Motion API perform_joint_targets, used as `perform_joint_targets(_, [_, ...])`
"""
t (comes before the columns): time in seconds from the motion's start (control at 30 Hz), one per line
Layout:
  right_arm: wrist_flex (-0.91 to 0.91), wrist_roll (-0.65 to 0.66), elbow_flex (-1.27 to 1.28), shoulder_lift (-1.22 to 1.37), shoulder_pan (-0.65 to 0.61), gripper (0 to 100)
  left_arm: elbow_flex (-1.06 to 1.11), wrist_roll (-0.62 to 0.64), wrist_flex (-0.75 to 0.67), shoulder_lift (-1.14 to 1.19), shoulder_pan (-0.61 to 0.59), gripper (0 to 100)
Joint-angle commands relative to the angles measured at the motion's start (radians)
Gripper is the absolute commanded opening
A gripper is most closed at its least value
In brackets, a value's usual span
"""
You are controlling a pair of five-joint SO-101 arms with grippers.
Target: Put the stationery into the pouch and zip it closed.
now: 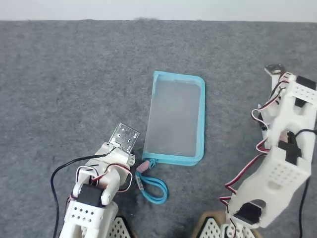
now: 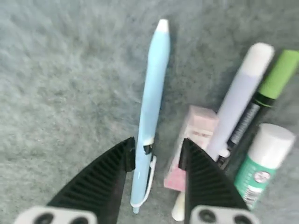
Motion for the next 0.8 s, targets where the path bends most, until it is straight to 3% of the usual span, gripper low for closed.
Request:
perform_joint_targets(0.0, [0.068,0.011,-0.052,-0.170,-0.021,3.6,-0.008,-0.006,0.005,-0.003,0.005,2])
perform_joint_targets(0.13, [0.188,-0.081,-0.031,-0.306,-0.133,2.8,-0.008,-0.006,0.005,-0.003,0.005,2])
perform_joint_targets(0.3, [0.194,-0.207,0.147,-0.556,-0.300,2.3,-0.008,-0.006,0.005,-0.003,0.005,2])
perform_joint_targets(0.57, [-0.114,-0.278,0.832,-1.021,-0.628,2.8,-0.008,-0.003,0.005,-0.003,0.008,2])
perform_joint_targets(0.77, [-0.237,-0.276,1.140,-1.225,-0.877,2.8,-0.008,-0.003,0.005,-0.003,0.008,2])
